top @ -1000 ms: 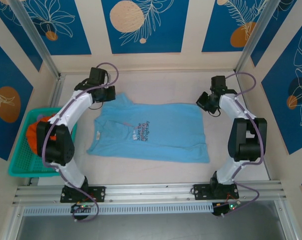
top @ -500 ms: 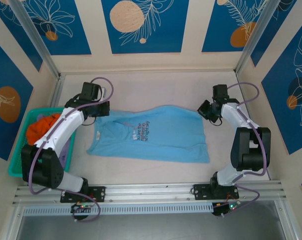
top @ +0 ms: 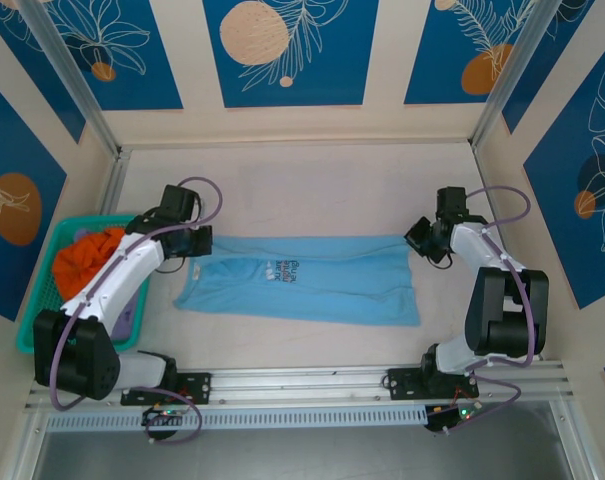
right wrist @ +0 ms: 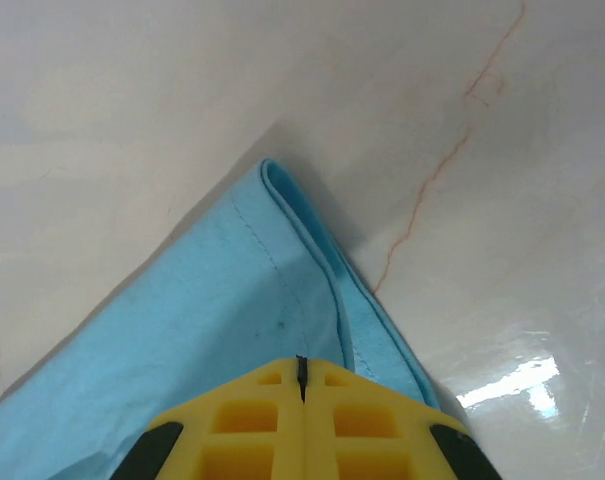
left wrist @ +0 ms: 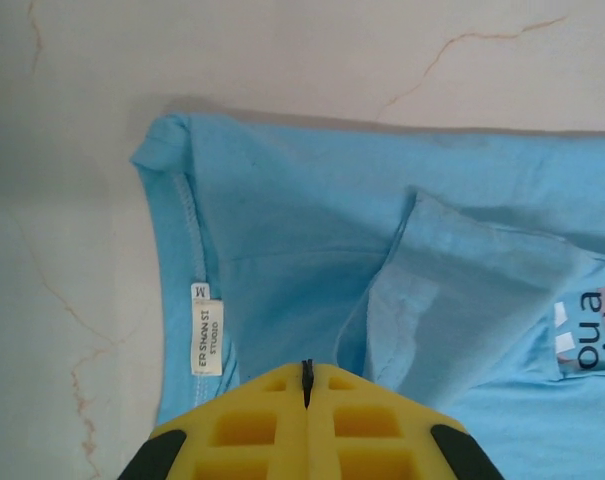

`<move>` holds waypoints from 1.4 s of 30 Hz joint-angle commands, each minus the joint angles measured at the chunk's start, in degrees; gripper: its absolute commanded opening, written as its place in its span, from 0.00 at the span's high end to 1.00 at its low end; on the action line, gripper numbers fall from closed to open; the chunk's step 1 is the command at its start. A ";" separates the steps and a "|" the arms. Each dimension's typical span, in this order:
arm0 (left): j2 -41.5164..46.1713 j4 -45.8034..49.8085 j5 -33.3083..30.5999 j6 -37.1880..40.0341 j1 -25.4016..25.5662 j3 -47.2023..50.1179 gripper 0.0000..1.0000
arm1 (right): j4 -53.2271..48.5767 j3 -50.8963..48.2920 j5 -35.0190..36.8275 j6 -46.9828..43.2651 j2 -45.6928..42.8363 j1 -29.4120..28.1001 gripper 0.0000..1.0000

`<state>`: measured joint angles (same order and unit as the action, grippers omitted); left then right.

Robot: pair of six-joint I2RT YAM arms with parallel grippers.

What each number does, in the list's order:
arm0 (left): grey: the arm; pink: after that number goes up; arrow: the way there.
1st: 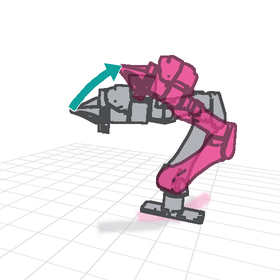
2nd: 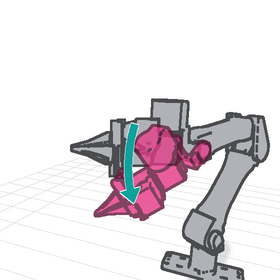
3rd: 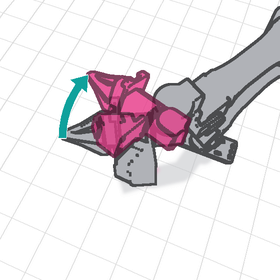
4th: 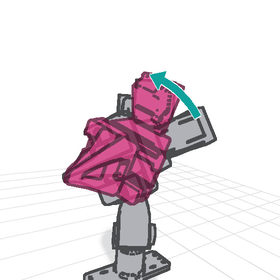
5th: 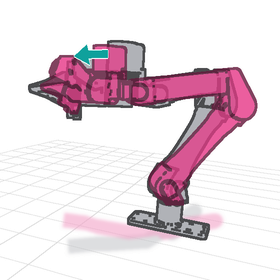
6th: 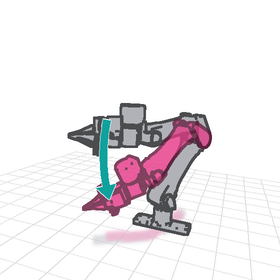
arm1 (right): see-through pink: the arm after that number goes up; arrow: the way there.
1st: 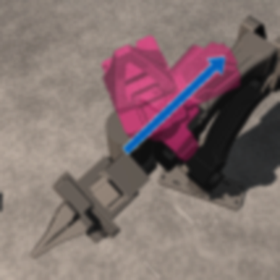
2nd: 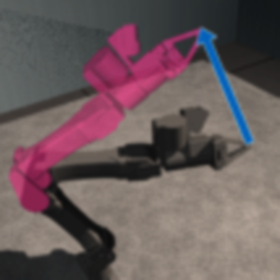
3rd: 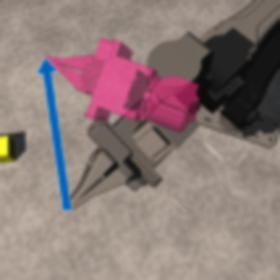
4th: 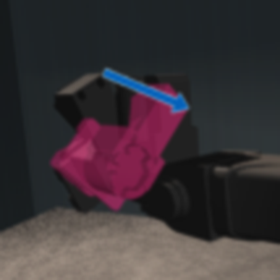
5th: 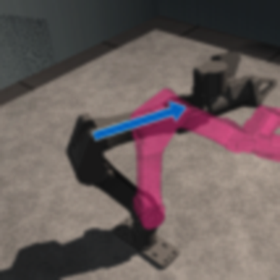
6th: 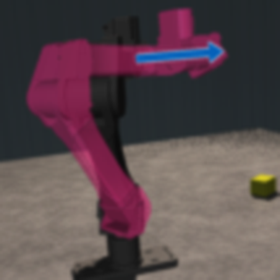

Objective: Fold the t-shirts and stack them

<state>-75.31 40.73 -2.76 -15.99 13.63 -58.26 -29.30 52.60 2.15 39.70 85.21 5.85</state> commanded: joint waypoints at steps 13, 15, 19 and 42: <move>2.55 0.57 -8.98 -14.59 -0.36 -3.47 0.46 | -2.46 -0.91 -0.03 10.84 -3.45 2.24 0.45; -2.14 -0.98 -0.66 -12.59 -0.36 -5.85 0.56 | -1.74 1.29 -1.54 10.10 -1.59 -0.58 0.47; -13.15 1.15 6.80 -9.41 -0.03 -11.67 0.70 | -2.72 5.87 -1.25 9.13 3.94 -7.91 0.53; -42.55 9.45 -8.19 -10.05 -3.90 -28.25 0.69 | -8.00 20.70 -4.41 12.36 27.30 -7.65 0.59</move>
<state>-116.20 47.31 -7.79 -25.17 10.59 -84.05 -35.73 72.75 -2.63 50.48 110.87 -4.10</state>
